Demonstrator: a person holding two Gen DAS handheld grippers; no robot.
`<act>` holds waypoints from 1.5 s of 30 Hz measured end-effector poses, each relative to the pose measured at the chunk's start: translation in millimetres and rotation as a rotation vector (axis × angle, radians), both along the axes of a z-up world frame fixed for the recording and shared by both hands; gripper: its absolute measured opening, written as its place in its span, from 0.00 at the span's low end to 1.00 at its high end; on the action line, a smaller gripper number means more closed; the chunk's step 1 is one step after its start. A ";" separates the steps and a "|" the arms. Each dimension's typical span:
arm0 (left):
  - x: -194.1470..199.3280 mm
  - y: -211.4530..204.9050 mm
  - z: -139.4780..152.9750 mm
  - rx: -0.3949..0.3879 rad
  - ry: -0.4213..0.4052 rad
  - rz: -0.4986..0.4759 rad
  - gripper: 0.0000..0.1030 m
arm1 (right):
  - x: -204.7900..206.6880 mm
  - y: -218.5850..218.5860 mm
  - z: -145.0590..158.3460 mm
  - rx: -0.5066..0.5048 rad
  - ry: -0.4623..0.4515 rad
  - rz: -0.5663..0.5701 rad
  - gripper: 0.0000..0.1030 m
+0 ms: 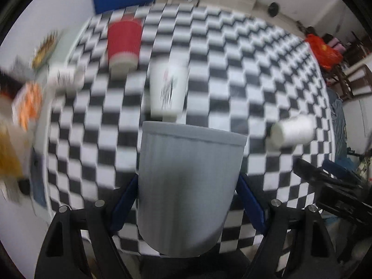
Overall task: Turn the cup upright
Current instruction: 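Lift the grey cup with the left gripper and carry it toward the right gripper, then grasp the grey cup with the right gripper while the left gripper releases it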
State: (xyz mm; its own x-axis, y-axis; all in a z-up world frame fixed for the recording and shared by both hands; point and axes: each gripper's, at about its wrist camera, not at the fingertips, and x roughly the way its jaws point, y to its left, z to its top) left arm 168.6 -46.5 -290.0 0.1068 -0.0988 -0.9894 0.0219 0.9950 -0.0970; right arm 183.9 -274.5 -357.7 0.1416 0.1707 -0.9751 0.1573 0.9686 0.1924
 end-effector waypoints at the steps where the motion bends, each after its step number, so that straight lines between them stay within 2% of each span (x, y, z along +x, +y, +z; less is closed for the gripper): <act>1: -2.6 1.5 -11.9 -0.010 0.022 0.021 0.80 | -7.6 -1.7 -7.0 0.004 0.009 -0.006 1.00; 6: -5.7 -11.7 -61.4 -0.014 0.100 0.059 0.80 | -26.8 -9.3 -37.8 -0.028 0.068 -0.028 1.00; 9: -0.9 -24.7 -80.2 -0.004 0.118 0.050 0.80 | -31.8 -15.6 -52.8 -0.049 0.095 -0.042 1.00; 13: 2.7 -43.8 -84.1 0.046 0.075 0.008 0.80 | -36.5 -24.3 -67.7 -0.072 0.121 -0.057 1.00; 16: 5.1 -50.4 -86.0 0.057 0.076 0.016 0.81 | -41.4 -25.7 -73.2 -0.075 0.128 -0.070 1.00; 20: 10.6 -51.9 -95.9 0.023 0.117 0.058 0.81 | -46.1 -25.5 -78.6 -0.064 0.140 -0.076 1.00; 22: 13.7 -53.6 -103.8 0.008 0.149 0.057 0.82 | -42.4 -22.6 -80.8 -0.056 0.142 -0.078 1.00; 25: 14.9 -54.8 -106.8 0.002 0.150 0.044 0.84 | -45.4 -24.1 -79.3 -0.042 0.134 -0.076 1.00; 29: 12.6 -43.6 -102.6 -0.027 0.123 0.042 0.88 | -48.7 -17.3 -75.2 -0.019 0.115 -0.082 1.00; 34: 11.8 -19.6 -66.9 -0.066 0.032 0.035 0.89 | -49.1 -14.6 -64.3 0.012 0.098 -0.079 1.00; 37: 5.6 -3.1 -43.7 -0.036 -0.084 0.015 0.90 | -48.7 -0.7 -48.9 0.033 0.091 -0.064 1.00; 41: -3.1 22.9 -27.7 0.071 -0.208 0.010 0.90 | -46.4 24.5 -41.7 0.064 0.092 -0.028 1.00; 43: -7.9 36.6 -30.4 0.116 -0.226 0.013 0.90 | -42.4 40.3 -40.6 0.101 0.101 -0.011 1.00; 45: -12.4 48.7 -37.6 0.132 -0.204 0.024 0.90 | -37.5 53.1 -44.4 0.146 0.119 -0.001 1.00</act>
